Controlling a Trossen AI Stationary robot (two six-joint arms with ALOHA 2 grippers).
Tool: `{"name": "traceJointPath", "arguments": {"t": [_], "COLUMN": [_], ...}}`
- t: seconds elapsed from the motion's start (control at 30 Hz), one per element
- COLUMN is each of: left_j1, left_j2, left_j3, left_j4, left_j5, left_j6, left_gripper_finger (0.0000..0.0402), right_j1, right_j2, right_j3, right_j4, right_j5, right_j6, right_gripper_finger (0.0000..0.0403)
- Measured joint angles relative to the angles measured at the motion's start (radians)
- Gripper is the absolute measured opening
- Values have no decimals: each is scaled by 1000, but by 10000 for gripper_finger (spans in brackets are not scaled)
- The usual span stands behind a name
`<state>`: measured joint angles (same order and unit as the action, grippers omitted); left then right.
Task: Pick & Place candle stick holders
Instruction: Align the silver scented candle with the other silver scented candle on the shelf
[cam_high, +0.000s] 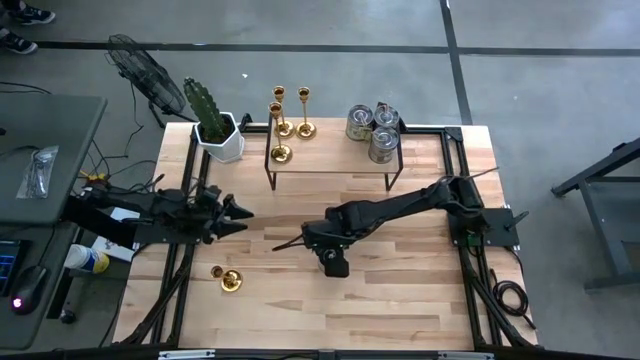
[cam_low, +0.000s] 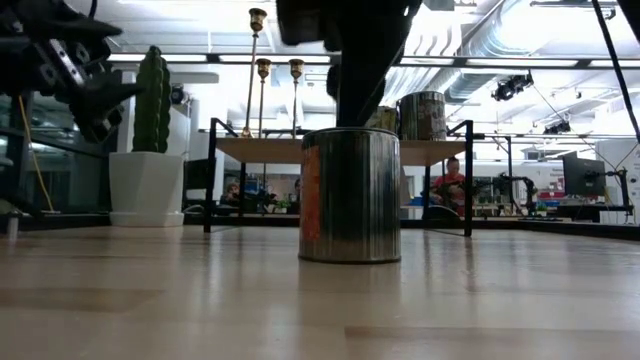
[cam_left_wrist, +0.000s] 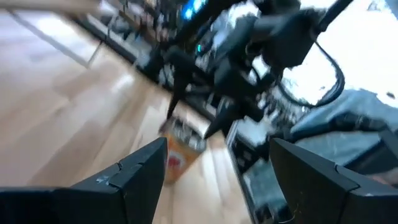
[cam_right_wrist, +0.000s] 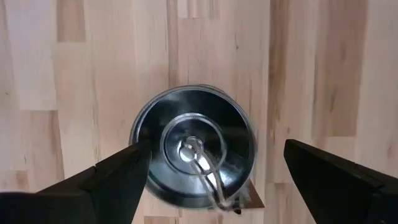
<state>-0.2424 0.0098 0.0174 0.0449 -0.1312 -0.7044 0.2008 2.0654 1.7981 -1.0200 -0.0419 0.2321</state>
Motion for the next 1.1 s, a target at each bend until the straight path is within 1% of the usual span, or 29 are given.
{"name": "traceJointPath", "arguments": {"t": [0.13,0.2,0.37,0.5,0.63,0.93,1.1], "left_j1": [0,0,0,0,0,0,0], "left_j2": [2,2,30,49,66,67,67], "left_j3": [-1,-1,-2,-2,-2,-3,-3], "left_j4": [-28,-27,-29,-29,-29,-29,-29], "left_j5": [51,52,62,62,62,61,61], "left_j6": [29,105,371,490,546,536,536], "left_gripper_finger": [277,277,277,277,277,277,277], "right_j1": [2,2,6,9,8,8,1], "right_j2": [30,33,37,38,35,34,33], "right_j3": [-1,-1,0,0,0,0,0], "right_j4": [4,5,10,-1,-8,-22,-37], "right_j5": [-9,-14,-23,-71,-88,-100,-125], "right_j6": [0,-1,-9,8,33,85,86], "right_gripper_finger": [360,360,360,360,360,360,360]}}
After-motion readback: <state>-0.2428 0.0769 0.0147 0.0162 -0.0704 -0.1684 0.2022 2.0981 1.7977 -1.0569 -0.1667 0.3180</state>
